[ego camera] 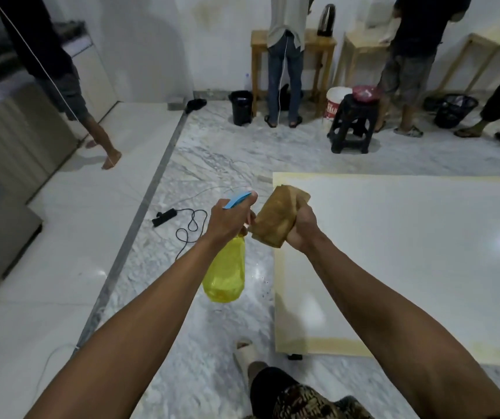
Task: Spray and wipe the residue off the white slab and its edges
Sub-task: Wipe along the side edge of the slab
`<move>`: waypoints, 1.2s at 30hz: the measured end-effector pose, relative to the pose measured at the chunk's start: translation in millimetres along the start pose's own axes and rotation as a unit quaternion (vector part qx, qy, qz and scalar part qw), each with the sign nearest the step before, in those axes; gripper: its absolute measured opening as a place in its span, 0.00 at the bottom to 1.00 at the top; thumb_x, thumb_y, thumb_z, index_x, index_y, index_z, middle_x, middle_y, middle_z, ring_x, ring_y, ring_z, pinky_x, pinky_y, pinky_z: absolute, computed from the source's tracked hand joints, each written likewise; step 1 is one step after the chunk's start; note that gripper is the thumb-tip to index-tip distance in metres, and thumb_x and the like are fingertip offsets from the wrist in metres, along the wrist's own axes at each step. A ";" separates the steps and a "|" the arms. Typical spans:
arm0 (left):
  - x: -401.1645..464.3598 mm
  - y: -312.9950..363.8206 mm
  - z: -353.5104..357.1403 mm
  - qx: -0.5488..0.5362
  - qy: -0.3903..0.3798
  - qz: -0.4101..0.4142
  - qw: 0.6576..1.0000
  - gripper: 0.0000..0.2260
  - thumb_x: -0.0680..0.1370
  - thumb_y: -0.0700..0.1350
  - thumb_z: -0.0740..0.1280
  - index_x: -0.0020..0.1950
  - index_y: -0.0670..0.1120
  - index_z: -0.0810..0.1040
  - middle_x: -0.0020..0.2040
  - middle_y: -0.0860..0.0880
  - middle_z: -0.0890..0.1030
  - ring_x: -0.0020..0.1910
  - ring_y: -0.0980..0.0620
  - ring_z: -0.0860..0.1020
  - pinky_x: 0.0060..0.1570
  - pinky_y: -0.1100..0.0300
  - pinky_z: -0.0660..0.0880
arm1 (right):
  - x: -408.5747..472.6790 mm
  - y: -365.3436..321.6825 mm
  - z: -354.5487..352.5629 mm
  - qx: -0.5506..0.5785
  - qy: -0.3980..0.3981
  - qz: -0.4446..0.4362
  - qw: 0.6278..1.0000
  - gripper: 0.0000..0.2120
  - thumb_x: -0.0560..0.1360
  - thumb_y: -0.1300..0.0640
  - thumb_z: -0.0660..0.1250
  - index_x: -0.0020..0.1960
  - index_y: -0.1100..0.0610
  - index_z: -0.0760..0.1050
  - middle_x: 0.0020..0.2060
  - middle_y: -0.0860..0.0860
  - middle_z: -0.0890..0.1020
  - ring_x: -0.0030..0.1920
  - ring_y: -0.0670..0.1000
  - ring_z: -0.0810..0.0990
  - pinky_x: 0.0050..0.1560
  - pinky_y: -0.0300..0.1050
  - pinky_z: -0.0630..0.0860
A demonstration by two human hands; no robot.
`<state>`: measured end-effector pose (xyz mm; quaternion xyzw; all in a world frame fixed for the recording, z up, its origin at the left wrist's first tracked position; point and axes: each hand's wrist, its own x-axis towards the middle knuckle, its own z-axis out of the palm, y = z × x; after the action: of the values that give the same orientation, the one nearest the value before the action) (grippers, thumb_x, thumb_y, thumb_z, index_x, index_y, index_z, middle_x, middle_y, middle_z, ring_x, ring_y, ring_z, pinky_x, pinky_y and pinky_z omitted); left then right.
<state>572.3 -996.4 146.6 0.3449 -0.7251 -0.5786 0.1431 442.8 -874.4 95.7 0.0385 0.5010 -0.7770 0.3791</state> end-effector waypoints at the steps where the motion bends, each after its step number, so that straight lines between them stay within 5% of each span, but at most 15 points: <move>1: 11.0 -3.3 2.1 -0.002 -0.008 -0.009 1.000 0.25 0.81 0.60 0.70 0.39 0.38 0.86 0.39 0.43 0.88 0.44 0.40 0.88 0.37 0.54 0.81 | 12.8 9.9 -3.8 -0.009 0.016 0.020 1.000 0.25 0.82 0.41 0.55 0.66 0.60 0.74 0.60 0.60 0.81 0.58 0.58 0.81 0.59 0.56 0.79; 9: 123.9 -32.0 9.3 0.010 -0.040 -0.072 0.997 0.26 0.81 0.59 0.71 0.41 0.34 0.84 0.45 0.37 0.88 0.37 0.47 0.86 0.28 0.61 0.78 | 145.4 6.2 -43.5 -0.244 0.169 0.044 0.954 0.24 0.84 0.44 0.50 0.68 0.60 0.71 0.56 0.56 0.80 0.53 0.56 0.80 0.57 0.51 0.79; 13: 197.9 -33.4 16.4 0.030 -0.057 -0.090 0.994 0.22 0.81 0.58 0.72 0.38 0.40 0.84 0.41 0.40 0.87 0.36 0.49 0.84 0.28 0.61 0.78 | 239.6 -39.8 -50.6 -0.438 0.233 -0.052 0.866 0.23 0.85 0.48 0.49 0.69 0.62 0.70 0.64 0.60 0.77 0.61 0.59 0.77 0.59 0.50 0.73; 18: 276.1 -47.1 23.1 0.049 -0.072 -0.071 0.994 0.24 0.82 0.59 0.70 0.40 0.38 0.85 0.41 0.41 0.88 0.32 0.48 0.82 0.29 0.59 0.77 | 364.1 -76.5 -48.4 -0.531 0.166 -0.207 0.805 0.20 0.85 0.53 0.51 0.73 0.58 0.67 0.68 0.54 0.76 0.67 0.55 0.74 0.58 0.33 0.67; 21: 318.0 -66.9 28.3 0.058 -0.070 -0.080 0.993 0.26 0.83 0.59 0.69 0.40 0.37 0.85 0.39 0.43 0.88 0.27 0.51 0.79 0.28 0.61 0.77 | 437.4 -62.5 -48.1 -0.633 0.110 -0.185 0.744 0.25 0.83 0.46 0.51 0.77 0.54 0.60 0.74 0.54 0.69 0.73 0.56 0.67 0.73 0.54 0.62; 24: 341.6 -87.4 31.6 0.061 -0.076 -0.092 0.991 0.25 0.82 0.60 0.69 0.38 0.40 0.84 0.39 0.43 0.87 0.26 0.51 0.79 0.27 0.61 0.76 | 479.0 -16.2 -51.0 -0.792 0.024 -0.046 0.608 0.27 0.84 0.43 0.46 0.81 0.49 0.46 0.80 0.52 0.49 0.80 0.57 0.47 0.76 0.66 0.42; 26: 347.6 -99.0 33.4 0.064 -0.083 -0.099 0.990 0.25 0.82 0.60 0.70 0.38 0.40 0.85 0.39 0.42 0.87 0.29 0.48 0.81 0.27 0.61 0.76 | 484.4 9.5 -54.7 -0.825 0.040 -0.046 0.562 0.26 0.83 0.41 0.43 0.80 0.43 0.45 0.81 0.48 0.46 0.80 0.56 0.42 0.74 0.69 0.37; 29: 345.5 -110.6 33.9 0.070 -0.096 -0.114 0.986 0.22 0.81 0.60 0.71 0.38 0.43 0.85 0.39 0.42 0.88 0.33 0.45 0.83 0.26 0.60 0.76 | 476.8 21.0 -59.2 -0.826 0.053 -0.085 0.554 0.25 0.84 0.43 0.42 0.80 0.45 0.45 0.81 0.49 0.48 0.80 0.57 0.42 0.75 0.68 0.38; 36: 310.7 -105.6 38.0 0.067 -0.107 -0.126 0.984 0.22 0.81 0.60 0.71 0.39 0.42 0.85 0.40 0.41 0.88 0.25 0.52 0.78 0.25 0.62 0.75 | 417.9 47.4 -74.3 -0.825 0.048 -0.112 0.552 0.25 0.85 0.45 0.44 0.80 0.48 0.46 0.81 0.50 0.48 0.80 0.57 0.43 0.76 0.65 0.41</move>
<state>360.6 -1184.9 -22.9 0.3789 -0.7242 -0.5753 -0.0329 152.3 -1054.5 -160.4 -0.3104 0.9400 -0.0566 0.1302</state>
